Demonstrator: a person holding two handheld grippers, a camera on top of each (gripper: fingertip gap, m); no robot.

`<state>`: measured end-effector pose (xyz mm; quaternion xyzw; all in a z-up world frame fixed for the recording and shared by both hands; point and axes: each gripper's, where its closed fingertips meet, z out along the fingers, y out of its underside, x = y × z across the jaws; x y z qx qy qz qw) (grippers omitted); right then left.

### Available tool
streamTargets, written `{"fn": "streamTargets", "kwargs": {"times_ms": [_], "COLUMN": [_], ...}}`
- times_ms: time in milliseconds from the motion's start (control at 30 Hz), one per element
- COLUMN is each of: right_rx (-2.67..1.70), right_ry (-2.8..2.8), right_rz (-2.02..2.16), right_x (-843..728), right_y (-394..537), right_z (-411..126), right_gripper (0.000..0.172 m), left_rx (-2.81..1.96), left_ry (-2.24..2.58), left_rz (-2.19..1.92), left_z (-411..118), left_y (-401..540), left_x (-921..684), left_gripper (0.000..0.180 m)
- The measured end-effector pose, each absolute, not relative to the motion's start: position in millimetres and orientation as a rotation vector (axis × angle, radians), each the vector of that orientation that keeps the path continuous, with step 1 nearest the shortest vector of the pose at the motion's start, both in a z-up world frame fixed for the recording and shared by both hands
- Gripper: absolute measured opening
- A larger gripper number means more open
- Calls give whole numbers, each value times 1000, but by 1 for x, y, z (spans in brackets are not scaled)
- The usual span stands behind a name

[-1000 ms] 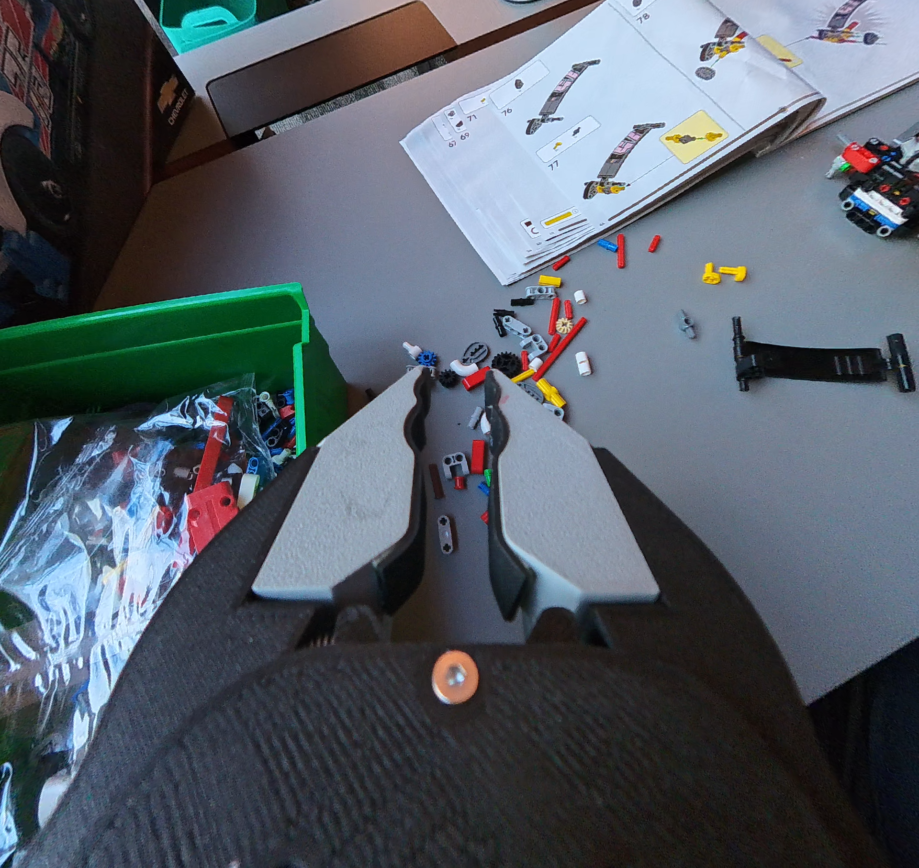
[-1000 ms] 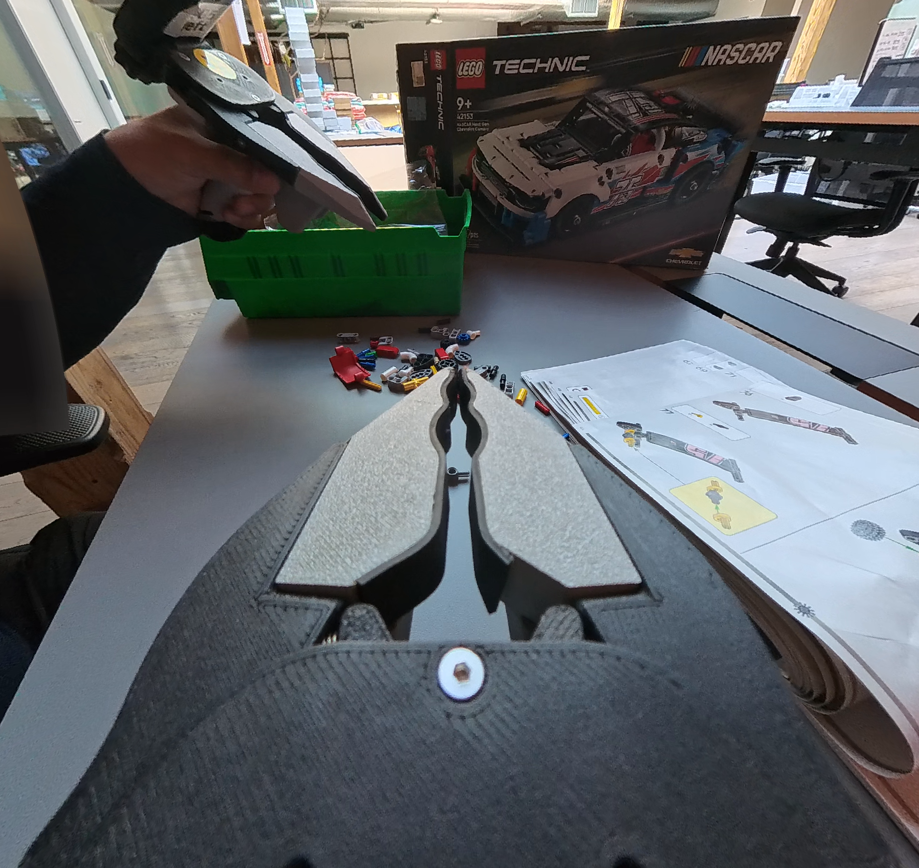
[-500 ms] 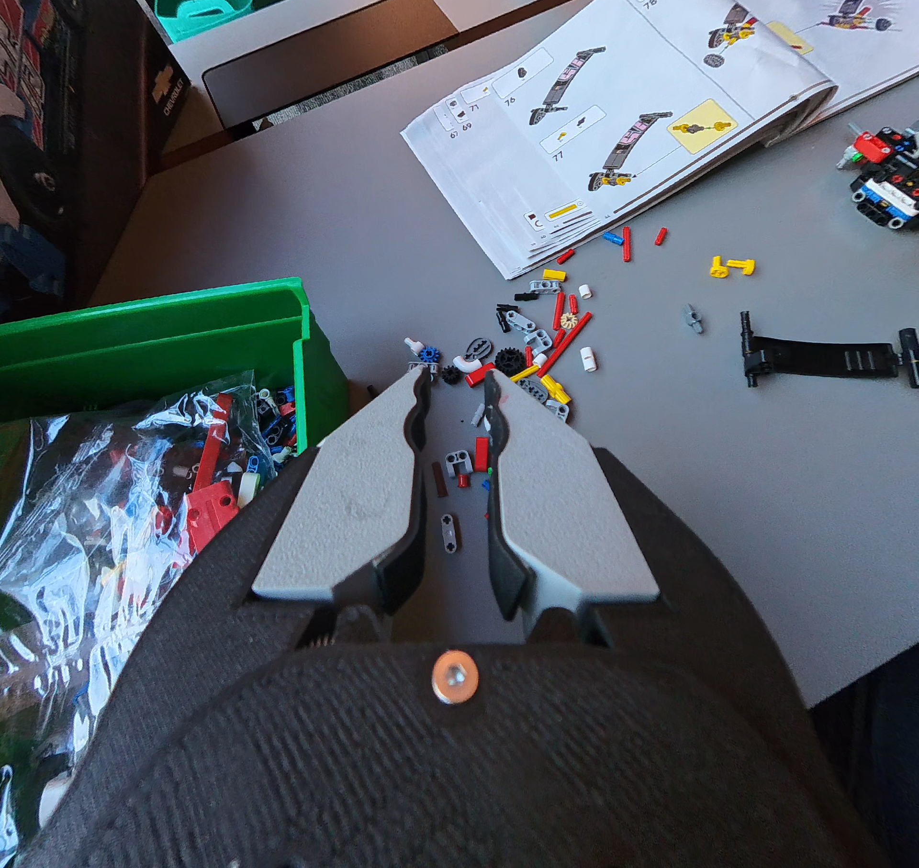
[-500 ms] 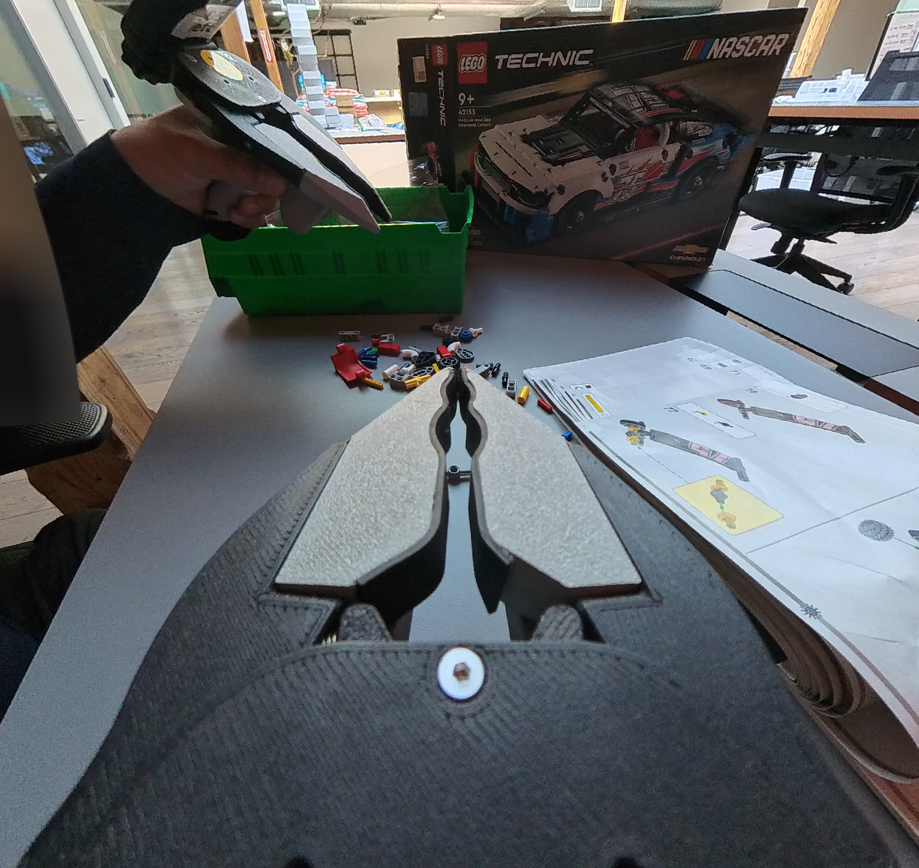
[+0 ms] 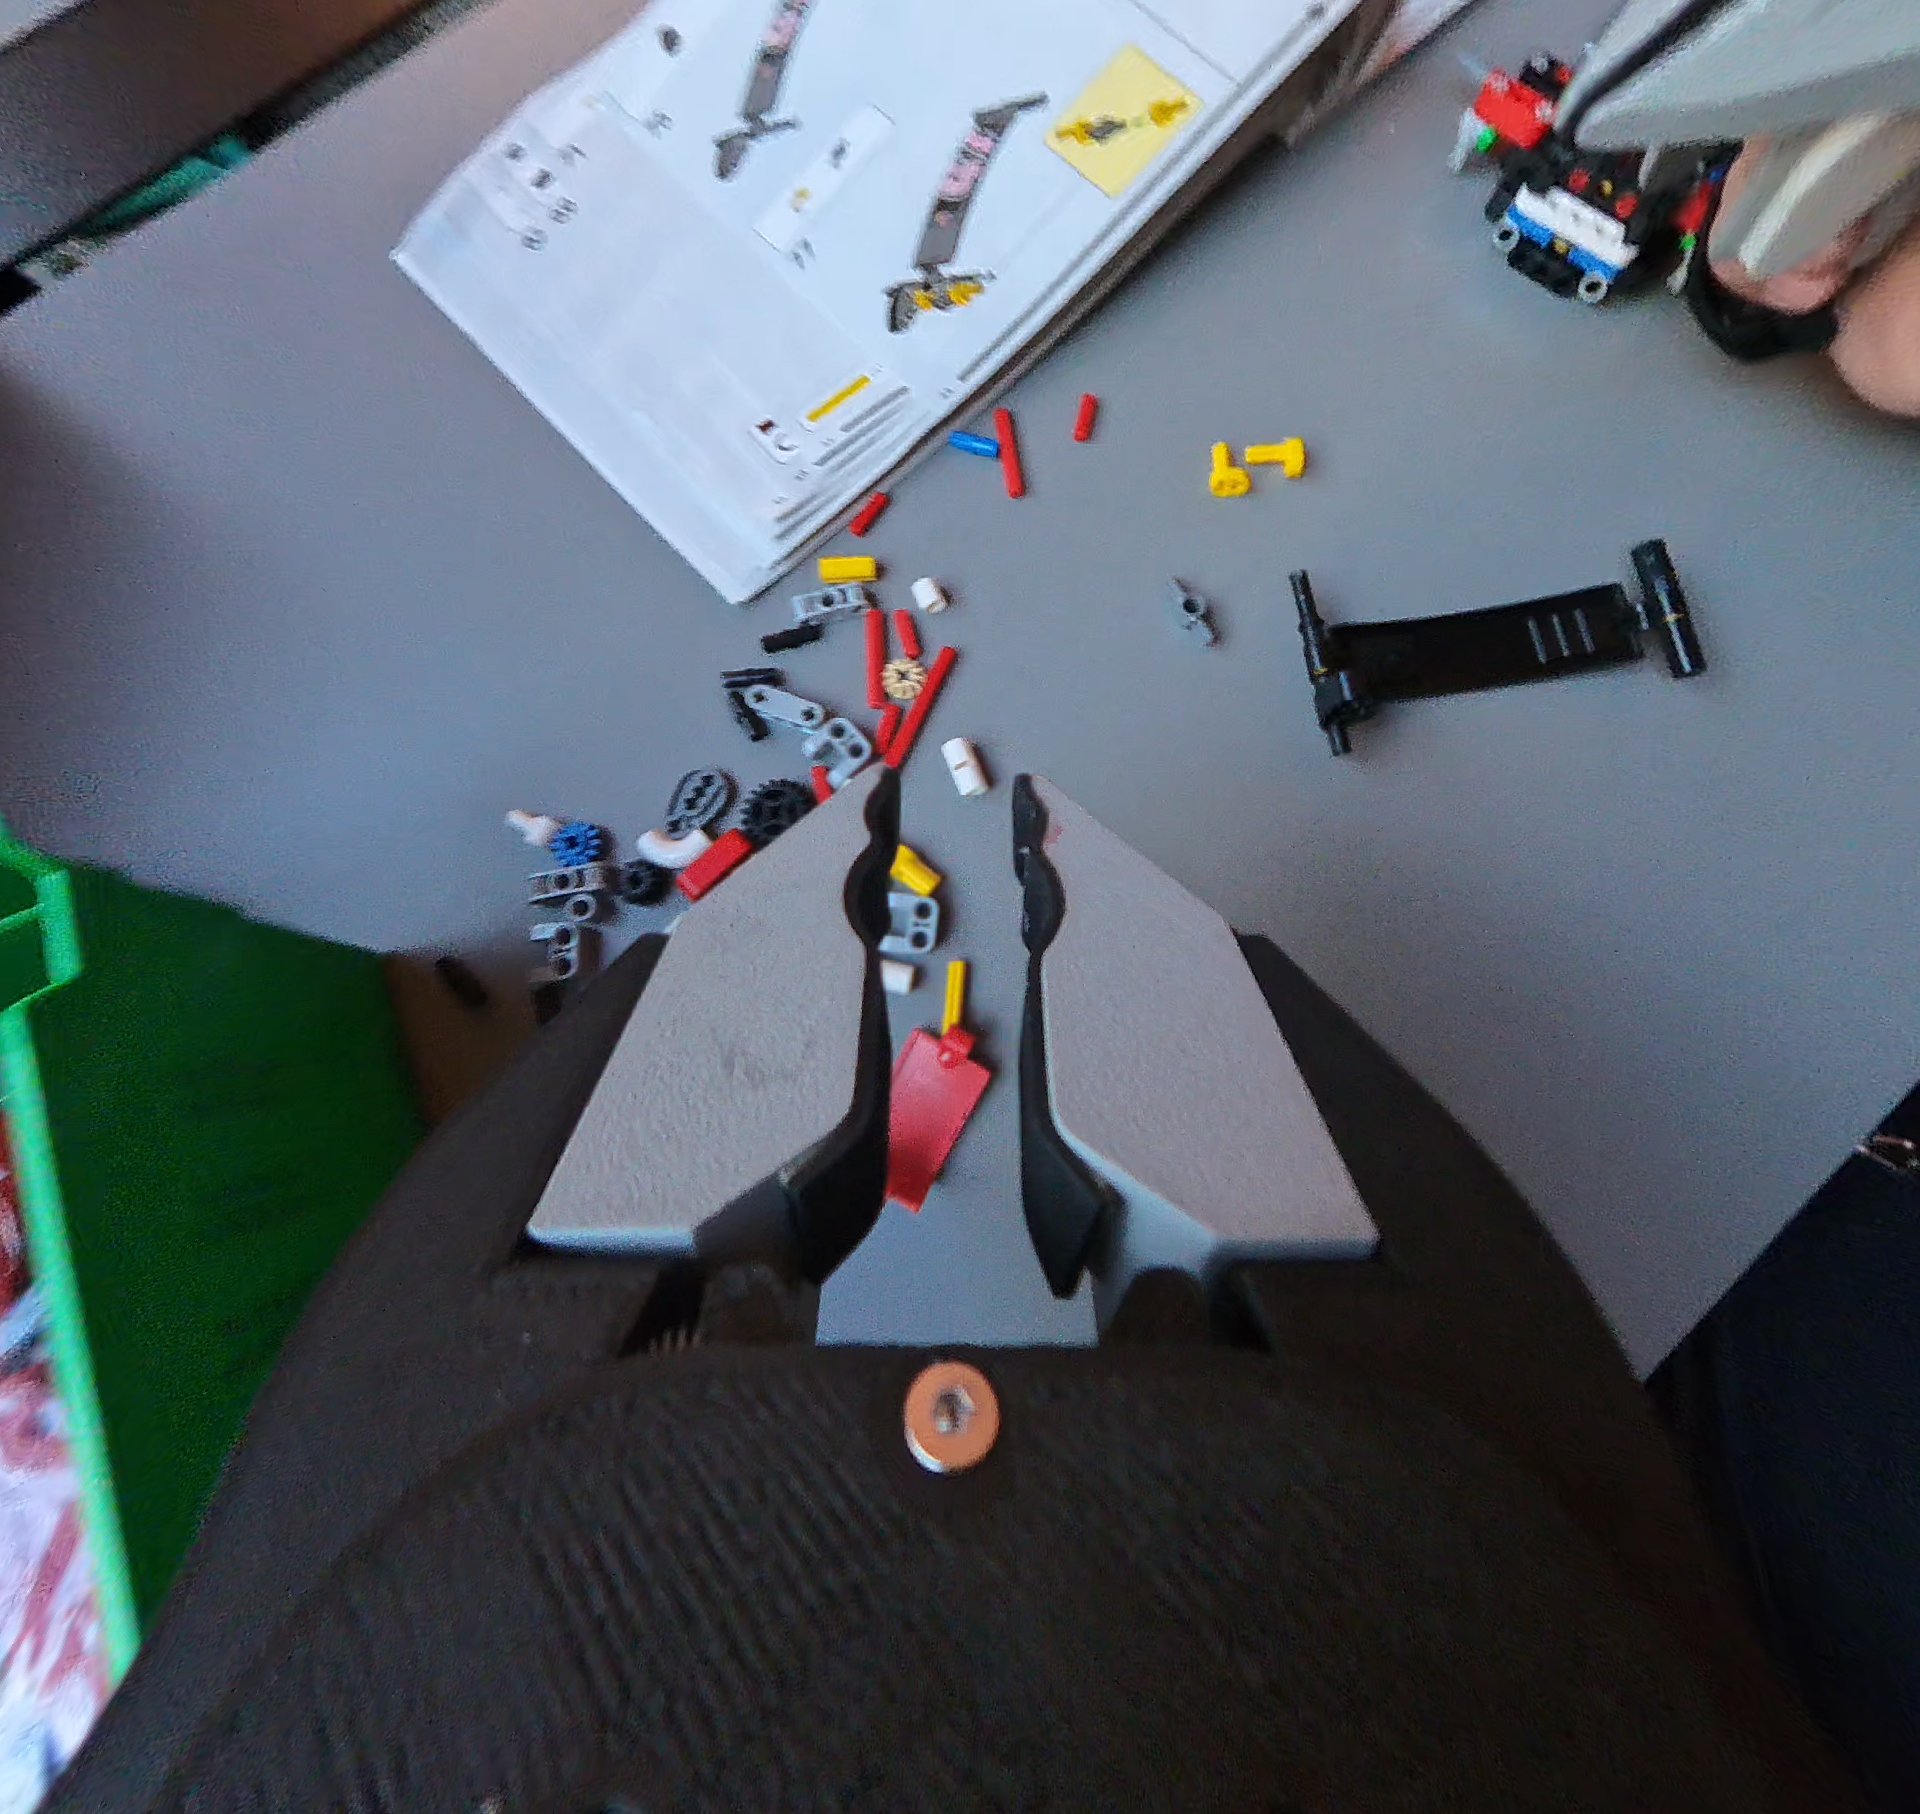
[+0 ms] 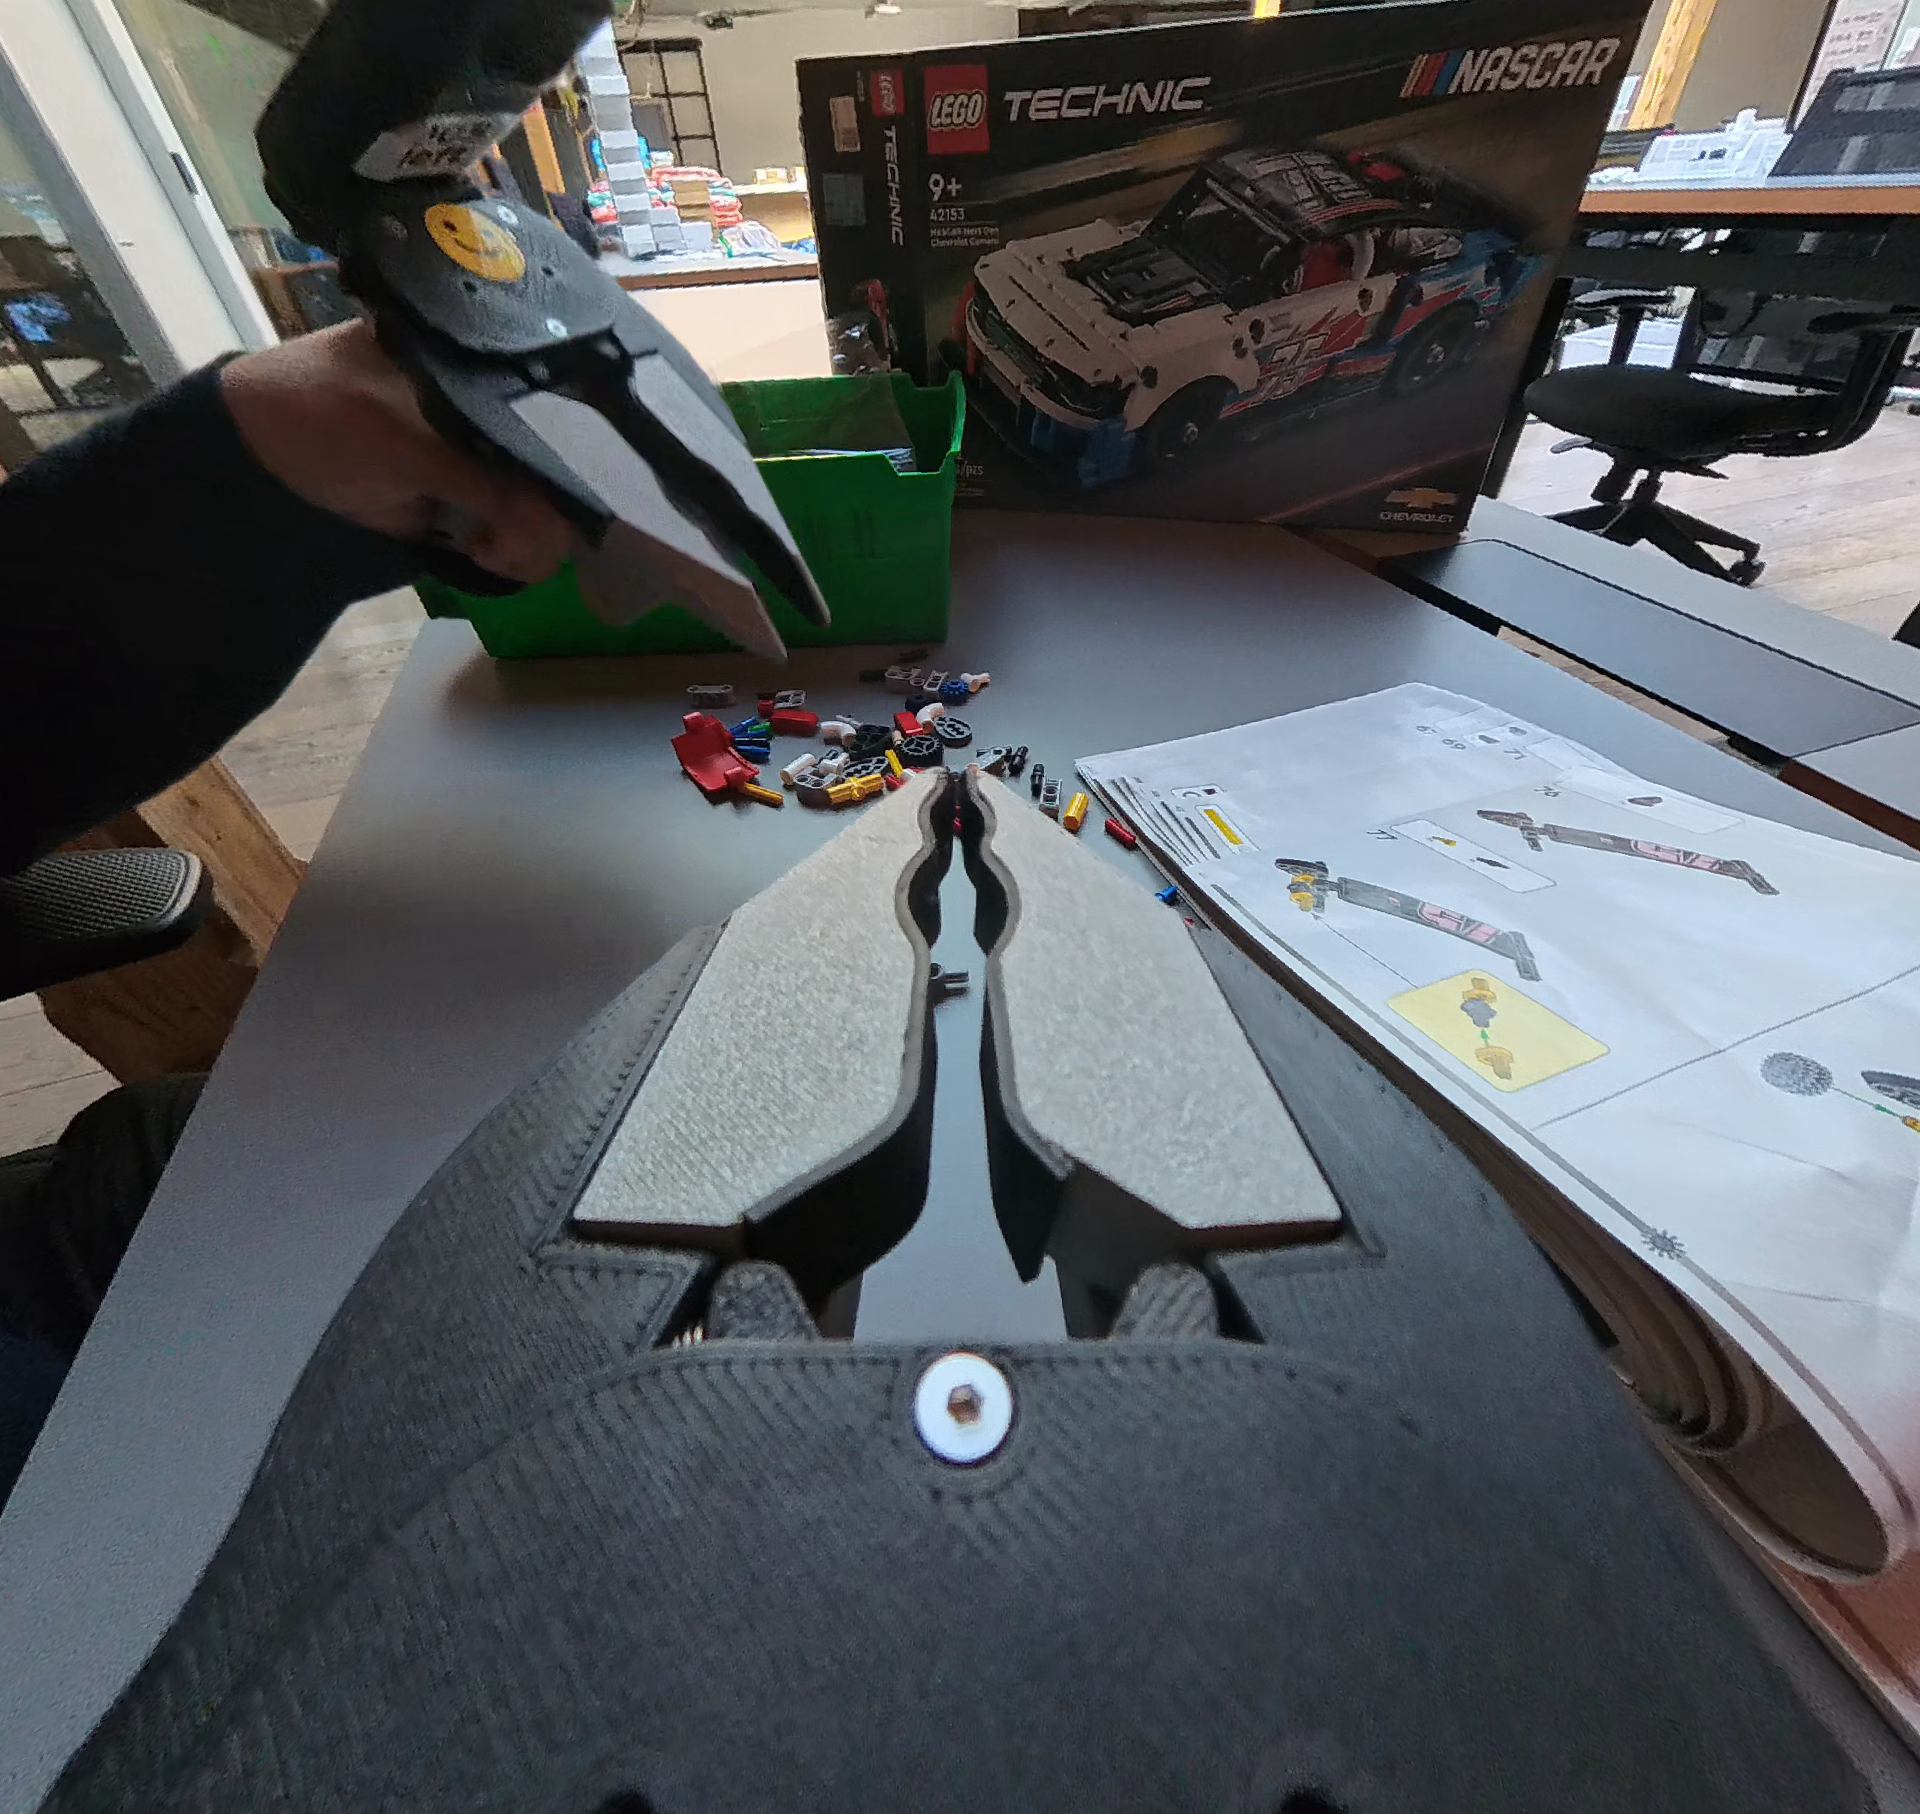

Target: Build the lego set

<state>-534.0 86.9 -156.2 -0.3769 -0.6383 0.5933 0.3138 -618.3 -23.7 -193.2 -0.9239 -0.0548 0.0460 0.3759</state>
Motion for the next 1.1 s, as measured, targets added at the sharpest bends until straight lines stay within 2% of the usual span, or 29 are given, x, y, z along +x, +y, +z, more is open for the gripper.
{"fn": "streamTargets", "kwargs": {"times_ms": [400,1100], "right_rx": [-1034,-1171], "right_ry": [-1664,-1674], "right_rz": [1552,1491], "right_x": [-534,-540], "right_y": [96,109], "right_z": [-154,-171], "right_gripper": [0,0], "left_rx": [-2463,-2476], "left_ry": [-49,-58], "left_rz": [22,19], "left_z": [-236,-241], "left_y": [-2,-4], "left_x": [-591,-593], "left_gripper": [19,20]}}
